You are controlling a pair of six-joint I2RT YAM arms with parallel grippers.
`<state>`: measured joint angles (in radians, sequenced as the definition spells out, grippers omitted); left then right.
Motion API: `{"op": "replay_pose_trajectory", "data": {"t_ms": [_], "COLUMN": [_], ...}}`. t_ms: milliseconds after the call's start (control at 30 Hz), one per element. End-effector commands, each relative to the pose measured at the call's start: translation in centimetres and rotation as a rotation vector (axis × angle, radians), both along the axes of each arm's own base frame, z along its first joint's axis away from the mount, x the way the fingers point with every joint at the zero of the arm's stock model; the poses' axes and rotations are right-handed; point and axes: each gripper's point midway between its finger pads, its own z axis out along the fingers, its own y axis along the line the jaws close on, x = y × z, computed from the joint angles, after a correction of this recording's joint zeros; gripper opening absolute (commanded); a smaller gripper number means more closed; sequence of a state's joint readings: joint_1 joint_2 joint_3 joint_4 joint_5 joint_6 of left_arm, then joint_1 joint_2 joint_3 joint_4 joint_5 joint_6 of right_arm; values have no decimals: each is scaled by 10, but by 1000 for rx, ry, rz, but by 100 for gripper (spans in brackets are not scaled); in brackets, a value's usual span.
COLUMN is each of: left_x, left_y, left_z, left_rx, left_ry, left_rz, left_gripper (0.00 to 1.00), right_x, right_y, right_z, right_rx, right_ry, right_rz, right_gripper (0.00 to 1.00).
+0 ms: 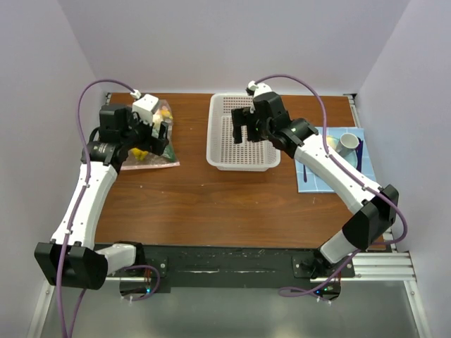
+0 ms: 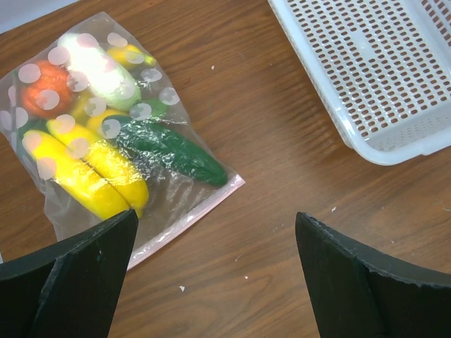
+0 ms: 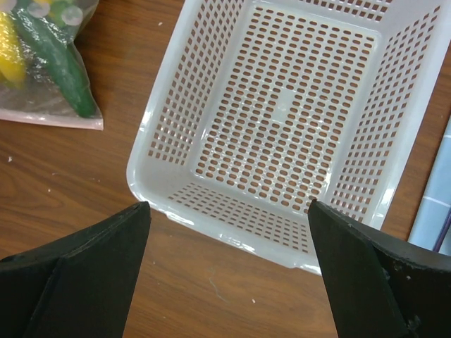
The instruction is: Open the zip-top bag and remove the fake food
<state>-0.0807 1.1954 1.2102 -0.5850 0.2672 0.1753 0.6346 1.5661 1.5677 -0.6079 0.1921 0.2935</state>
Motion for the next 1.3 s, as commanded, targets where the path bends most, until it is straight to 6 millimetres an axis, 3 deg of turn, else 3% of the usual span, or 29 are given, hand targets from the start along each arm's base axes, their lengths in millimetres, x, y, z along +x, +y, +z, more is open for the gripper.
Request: {"op": "replay_pose_trajectory", "data": {"t_ms": [0,33,67,133,233,300,533,700,933,1100,1267], "left_x": [8,12,12,18,21,25,51,63,73,77,79], "left_y": [15,19,23,31,30,43,122,148,146,149,152], "left_z": [-9,-10,-20,-15,-24,-32,-94,-123,-155,-174,-175], "left_rx": [38,54,68,65,32,28,23,30,24,31,50], "left_ry": [-42,-57,-48,-114,-133,-112,11,41,61,95,105], "left_rz": [76,89,98,110,64,83,243,296,255,246,241], "left_gripper": [100,100,100,100,100,100,100,100,100,100,99], "right_x": [16,24,30,44,59,71,101,110,104,91,70], "right_y": [3,5,5,4,12,13,13,14,12,4,-7], "right_z": [2,-14,-10,-24,-30,-38,-60,-87,-125,-139,-145], "right_rx": [-39,-79,-93,-142,-122,-135,-203,-244,-270,-274,-246], "right_ry": [-40,-12,-23,-31,-92,-111,-138,-129,-68,-43,-22], "right_rz": [-9,-16,-30,-61,-59,-86,-161,-169,-162,-170,-181], "right_gripper": [99,99,99,99,99,99,99,98,96,92,85]}}
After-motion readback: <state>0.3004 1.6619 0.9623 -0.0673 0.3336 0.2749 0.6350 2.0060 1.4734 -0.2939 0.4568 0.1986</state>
